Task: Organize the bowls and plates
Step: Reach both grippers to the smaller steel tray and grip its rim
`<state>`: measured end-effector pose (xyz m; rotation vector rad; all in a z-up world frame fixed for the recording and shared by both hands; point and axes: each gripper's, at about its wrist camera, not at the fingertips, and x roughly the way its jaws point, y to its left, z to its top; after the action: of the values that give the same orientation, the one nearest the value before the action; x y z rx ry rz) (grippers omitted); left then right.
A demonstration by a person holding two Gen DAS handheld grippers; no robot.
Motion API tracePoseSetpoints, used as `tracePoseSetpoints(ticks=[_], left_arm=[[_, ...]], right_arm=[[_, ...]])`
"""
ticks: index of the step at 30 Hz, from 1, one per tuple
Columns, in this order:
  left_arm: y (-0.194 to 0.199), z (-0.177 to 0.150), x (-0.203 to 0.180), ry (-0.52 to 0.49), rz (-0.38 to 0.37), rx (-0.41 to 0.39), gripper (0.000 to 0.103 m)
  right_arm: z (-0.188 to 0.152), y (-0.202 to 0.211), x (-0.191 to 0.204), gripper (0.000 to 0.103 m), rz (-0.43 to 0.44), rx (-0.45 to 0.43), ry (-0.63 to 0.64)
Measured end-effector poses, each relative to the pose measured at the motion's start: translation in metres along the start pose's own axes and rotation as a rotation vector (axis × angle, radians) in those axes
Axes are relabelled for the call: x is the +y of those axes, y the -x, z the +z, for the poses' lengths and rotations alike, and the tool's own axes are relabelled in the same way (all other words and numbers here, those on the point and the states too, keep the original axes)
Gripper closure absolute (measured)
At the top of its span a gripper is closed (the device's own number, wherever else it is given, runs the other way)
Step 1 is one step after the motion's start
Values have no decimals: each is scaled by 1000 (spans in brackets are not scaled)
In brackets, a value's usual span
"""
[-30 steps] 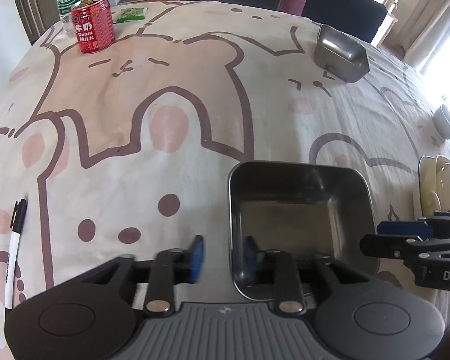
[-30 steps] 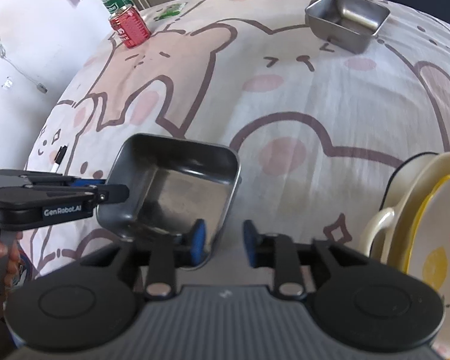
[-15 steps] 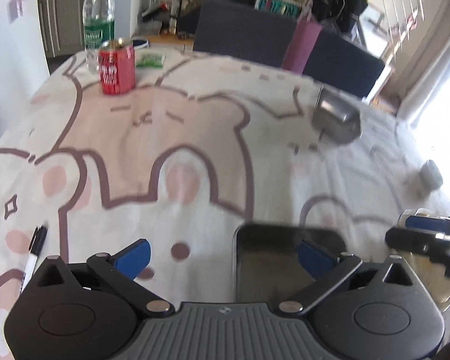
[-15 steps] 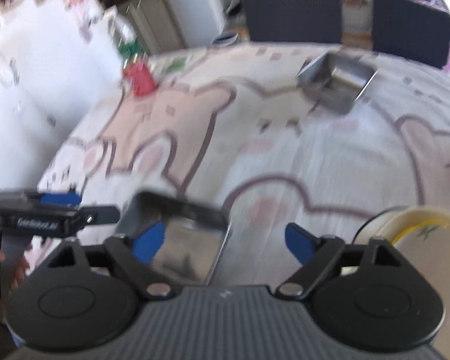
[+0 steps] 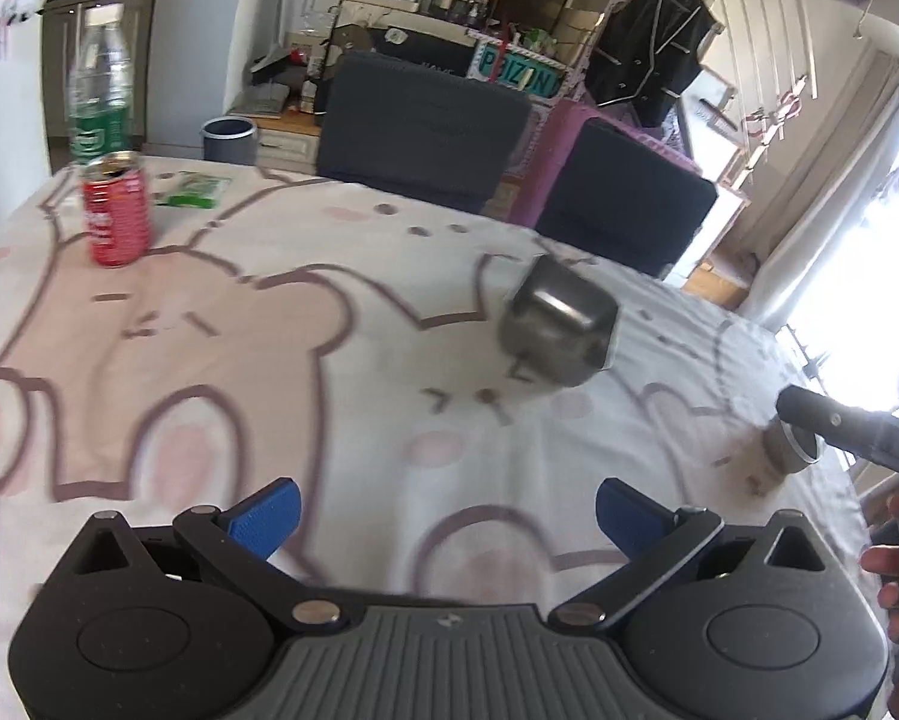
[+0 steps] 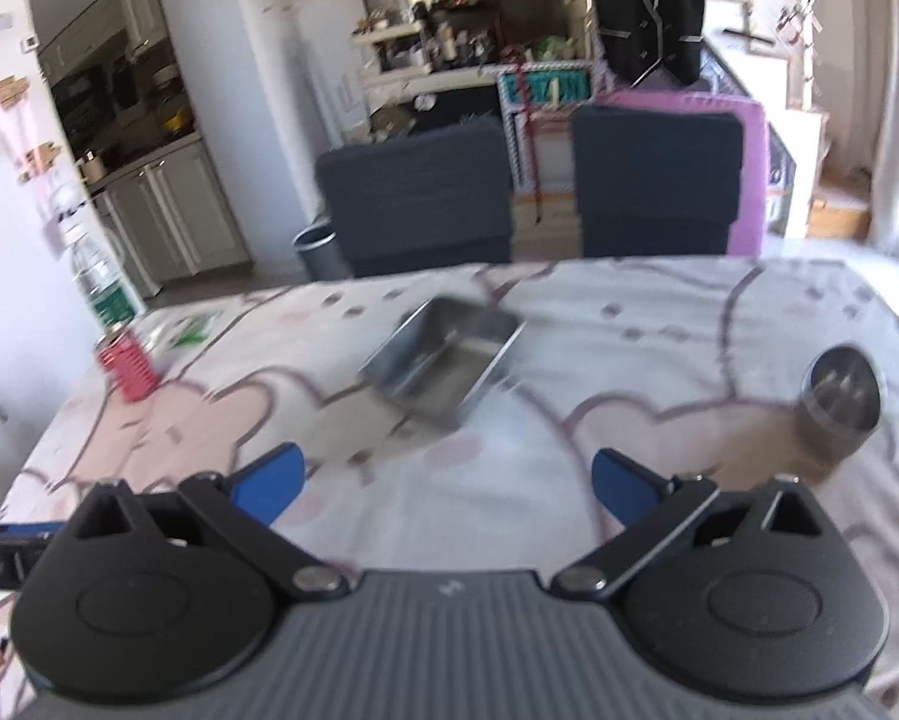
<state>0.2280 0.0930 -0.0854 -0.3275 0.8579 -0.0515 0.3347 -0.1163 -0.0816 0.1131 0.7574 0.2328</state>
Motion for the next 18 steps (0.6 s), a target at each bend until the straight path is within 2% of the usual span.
tracePoseSetpoints(ticks=[4,10,13,16,18], left_arm=[[-16,4,-29,-2,-32,-24,0],[-42,24,-48,101,-90,-80,0],[-64,39,-55,124,-108,-70,0],[-83,52,-57,153,-119,-69,0],[-98,59,-59,167,-116,-59,0]], right_arm=[[22,-6,-36,0,-21,-33,-4],[55,-24,-81,1,11,-57,27],[73,-40,-91,2,35,-68,42],[92,-64,-92,10,84,-57,91],[111,-87,-87,16,82,-38,132]])
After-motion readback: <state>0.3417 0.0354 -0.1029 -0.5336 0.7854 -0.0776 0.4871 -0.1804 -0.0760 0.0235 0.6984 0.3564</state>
